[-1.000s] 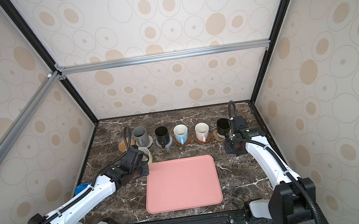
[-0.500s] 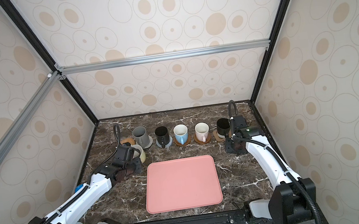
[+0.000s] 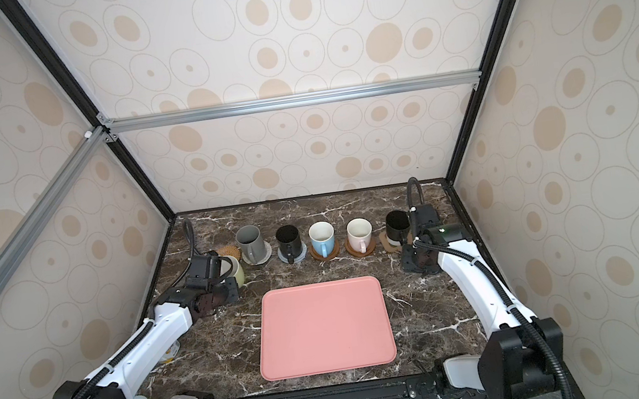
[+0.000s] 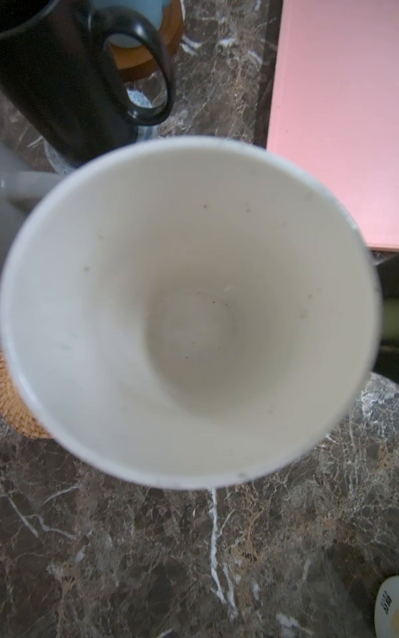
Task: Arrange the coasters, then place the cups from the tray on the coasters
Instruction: 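Carry the pale-green mug with the left gripper toward the woven coaster, then lower the pale-green mug onto the woven coaster beside the grey mug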
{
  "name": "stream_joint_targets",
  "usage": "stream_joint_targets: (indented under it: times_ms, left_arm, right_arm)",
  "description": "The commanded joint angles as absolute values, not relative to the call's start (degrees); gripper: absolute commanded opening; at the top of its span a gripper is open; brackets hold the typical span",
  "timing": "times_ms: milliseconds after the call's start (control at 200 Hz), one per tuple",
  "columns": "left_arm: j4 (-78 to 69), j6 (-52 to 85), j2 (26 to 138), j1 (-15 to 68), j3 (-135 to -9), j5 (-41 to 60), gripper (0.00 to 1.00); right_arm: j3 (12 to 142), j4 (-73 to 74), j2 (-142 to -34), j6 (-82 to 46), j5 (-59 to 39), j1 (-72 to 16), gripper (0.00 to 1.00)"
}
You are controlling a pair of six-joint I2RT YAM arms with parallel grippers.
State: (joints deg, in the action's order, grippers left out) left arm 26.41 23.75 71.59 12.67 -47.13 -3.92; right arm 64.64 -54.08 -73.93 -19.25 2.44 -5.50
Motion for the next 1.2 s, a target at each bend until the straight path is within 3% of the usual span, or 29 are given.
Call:
stream_joint_targets:
  times_ms: [0, 1191]
  left_arm:
    - [21.1, 20.4, 71.9, 10.6, -51.2, -4.1, 0.11]
    - [14.1, 3.1, 92.8, 0.9, -68.2, 3.5, 0.10]
  right_arm:
    - [66.4, -55.7, -74.0, -19.6, 3.3, -5.1, 0.43]
    - [65.5, -57.7, -70.8, -19.2, 3.5, -5.1, 0.43]
